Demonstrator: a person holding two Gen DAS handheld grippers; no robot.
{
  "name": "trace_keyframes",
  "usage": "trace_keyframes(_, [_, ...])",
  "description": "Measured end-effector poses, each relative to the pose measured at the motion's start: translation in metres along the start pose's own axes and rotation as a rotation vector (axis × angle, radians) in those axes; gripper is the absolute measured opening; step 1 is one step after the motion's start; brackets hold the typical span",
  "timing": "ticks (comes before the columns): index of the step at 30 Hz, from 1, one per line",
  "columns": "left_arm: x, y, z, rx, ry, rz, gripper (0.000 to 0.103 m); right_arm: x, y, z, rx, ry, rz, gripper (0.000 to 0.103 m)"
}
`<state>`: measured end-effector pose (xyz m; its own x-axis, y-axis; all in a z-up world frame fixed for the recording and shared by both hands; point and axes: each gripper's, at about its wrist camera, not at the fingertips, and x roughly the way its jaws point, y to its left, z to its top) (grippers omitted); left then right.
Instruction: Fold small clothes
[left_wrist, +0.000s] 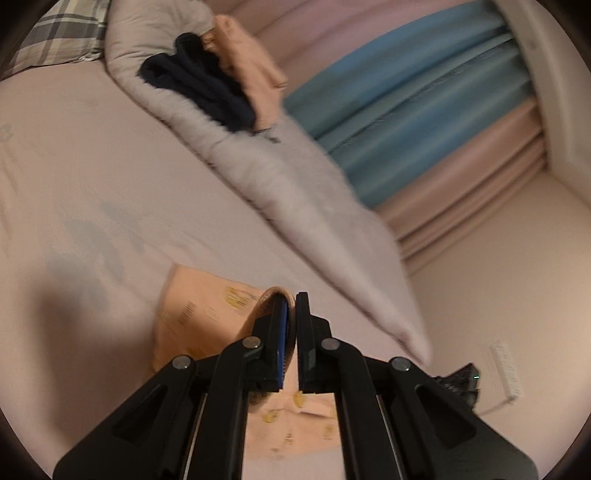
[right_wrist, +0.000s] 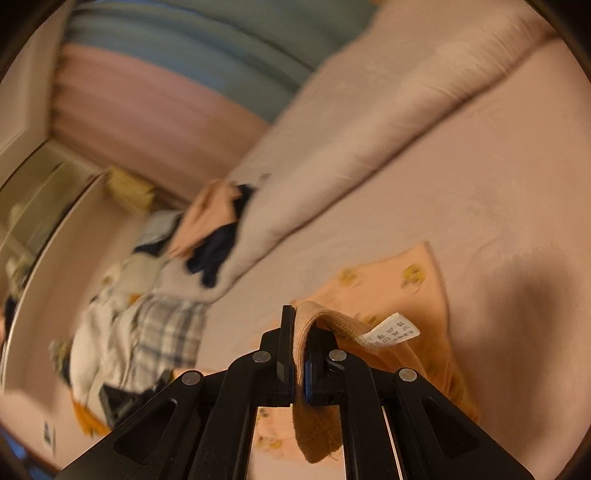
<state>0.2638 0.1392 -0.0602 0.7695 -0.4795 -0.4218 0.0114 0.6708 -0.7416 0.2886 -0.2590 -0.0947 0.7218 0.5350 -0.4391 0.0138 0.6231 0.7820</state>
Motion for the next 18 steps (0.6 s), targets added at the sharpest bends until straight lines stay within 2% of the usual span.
trace_keyframes(3, [0.038, 0.014, 0.013, -0.012, 0.044, 0.101, 0.001, 0.026, -0.028, 0.018, 0.141, 0.003, -0.088, 0.006])
trace_keyframes(6, [0.073, 0.038, 0.018, -0.091, 0.115, 0.191, 0.001, 0.045, -0.062, 0.026, 0.331, 0.022, -0.182, 0.007])
trace_keyframes(7, [0.083, 0.047, 0.022, -0.107, 0.14, 0.206, 0.001, 0.047, -0.068, 0.028, 0.355, 0.007, -0.198, 0.014])
trace_keyframes(8, [0.09, 0.053, 0.023, -0.114, 0.168, 0.238, 0.001, 0.048, -0.073, 0.031, 0.362, 0.0, -0.231, 0.034])
trace_keyframes(9, [0.095, 0.057, 0.024, -0.115, 0.185, 0.284, 0.001, 0.047, -0.076, 0.034, 0.375, 0.001, -0.263, 0.046])
trace_keyframes(10, [0.096, 0.061, 0.027, -0.105, 0.185, 0.308, 0.004, 0.045, -0.078, 0.035, 0.381, 0.002, -0.268, 0.053])
trace_keyframes(11, [0.095, 0.063, 0.029, -0.089, 0.18, 0.33, 0.008, 0.04, -0.078, 0.04, 0.364, -0.011, -0.251, 0.053])
trace_keyframes(13, [0.087, 0.067, 0.036, -0.046, 0.178, 0.394, 0.017, 0.025, -0.067, 0.047, 0.262, -0.048, -0.296, 0.053])
trace_keyframes(14, [0.082, 0.069, 0.04, -0.027, 0.169, 0.404, 0.018, 0.018, -0.056, 0.048, 0.164, -0.048, -0.327, 0.053])
trace_keyframes(16, [0.065, 0.071, 0.045, 0.022, 0.158, 0.433, 0.022, 0.011, -0.035, 0.043, -0.015, 0.005, -0.339, 0.053])
trace_keyframes(18, [0.05, 0.067, 0.044, 0.1, 0.156, 0.429, 0.021, 0.008, -0.018, 0.028, -0.145, 0.061, -0.295, 0.053])
